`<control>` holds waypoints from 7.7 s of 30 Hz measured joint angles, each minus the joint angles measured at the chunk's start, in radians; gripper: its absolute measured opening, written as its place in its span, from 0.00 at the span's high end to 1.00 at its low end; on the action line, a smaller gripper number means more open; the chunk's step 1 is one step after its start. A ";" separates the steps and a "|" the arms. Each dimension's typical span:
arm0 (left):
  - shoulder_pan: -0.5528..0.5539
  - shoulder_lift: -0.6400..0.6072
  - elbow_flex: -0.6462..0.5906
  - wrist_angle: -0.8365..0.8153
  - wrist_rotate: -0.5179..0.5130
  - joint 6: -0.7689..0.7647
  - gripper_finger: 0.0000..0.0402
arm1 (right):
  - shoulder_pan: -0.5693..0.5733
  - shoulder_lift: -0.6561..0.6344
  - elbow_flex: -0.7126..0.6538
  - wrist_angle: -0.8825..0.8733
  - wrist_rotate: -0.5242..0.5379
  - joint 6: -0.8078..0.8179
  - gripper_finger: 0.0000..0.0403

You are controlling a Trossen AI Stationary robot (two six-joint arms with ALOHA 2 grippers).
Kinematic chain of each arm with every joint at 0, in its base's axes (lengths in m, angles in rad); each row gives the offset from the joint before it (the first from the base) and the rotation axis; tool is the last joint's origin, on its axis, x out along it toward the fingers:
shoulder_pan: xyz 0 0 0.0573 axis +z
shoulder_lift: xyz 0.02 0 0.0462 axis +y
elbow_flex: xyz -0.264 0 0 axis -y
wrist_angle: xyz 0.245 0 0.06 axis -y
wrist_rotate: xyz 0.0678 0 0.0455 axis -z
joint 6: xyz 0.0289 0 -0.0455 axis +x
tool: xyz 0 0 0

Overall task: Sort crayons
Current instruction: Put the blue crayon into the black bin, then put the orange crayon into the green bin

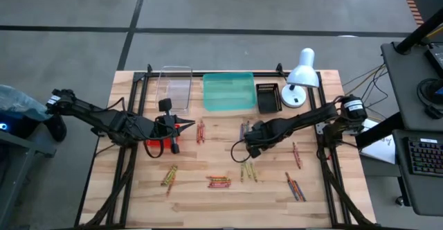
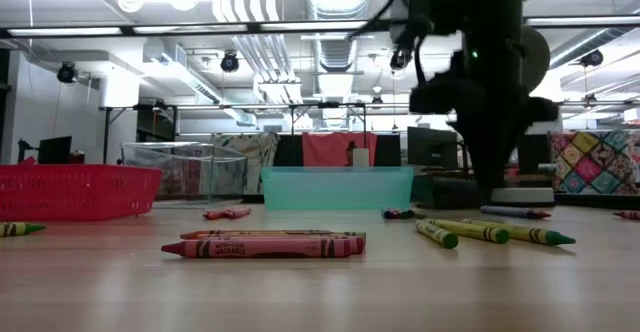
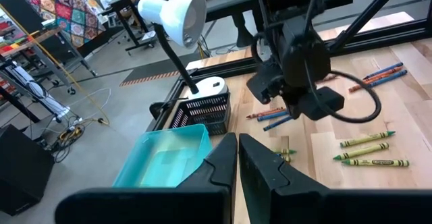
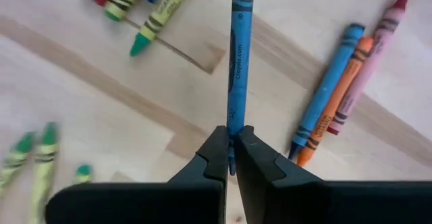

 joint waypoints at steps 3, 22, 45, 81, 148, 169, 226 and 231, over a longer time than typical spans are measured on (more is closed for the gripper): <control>0.000 0.000 0.000 0.002 0.000 0.000 1.00 | -0.008 -0.002 0.054 -0.046 0.034 -0.033 0.97; 0.000 0.000 0.000 0.009 0.001 0.000 1.00 | -0.355 -0.004 0.298 -0.171 0.204 -0.357 0.97; 0.000 0.000 0.000 0.021 0.002 0.004 1.00 | -0.544 -0.004 0.189 -0.127 0.252 -0.381 0.97; 0.000 0.000 0.000 0.023 0.001 0.009 1.00 | -0.544 -0.004 -0.032 0.166 0.255 -0.351 0.97; 0.000 0.000 0.000 0.023 0.000 0.008 1.00 | -0.544 -0.010 0.046 0.189 0.203 -0.373 0.76; 0.000 0.002 0.000 0.024 0.001 -0.099 1.00 | -0.247 -0.054 0.357 -0.036 0.193 -0.646 0.76; -0.228 0.514 0.197 -0.594 0.735 -1.512 1.00 | 0.348 -0.353 -0.054 0.548 0.283 -0.997 0.85; -0.300 0.515 0.195 -0.612 0.735 -1.661 1.00 | 0.348 -0.353 -0.046 0.551 0.282 -0.991 0.86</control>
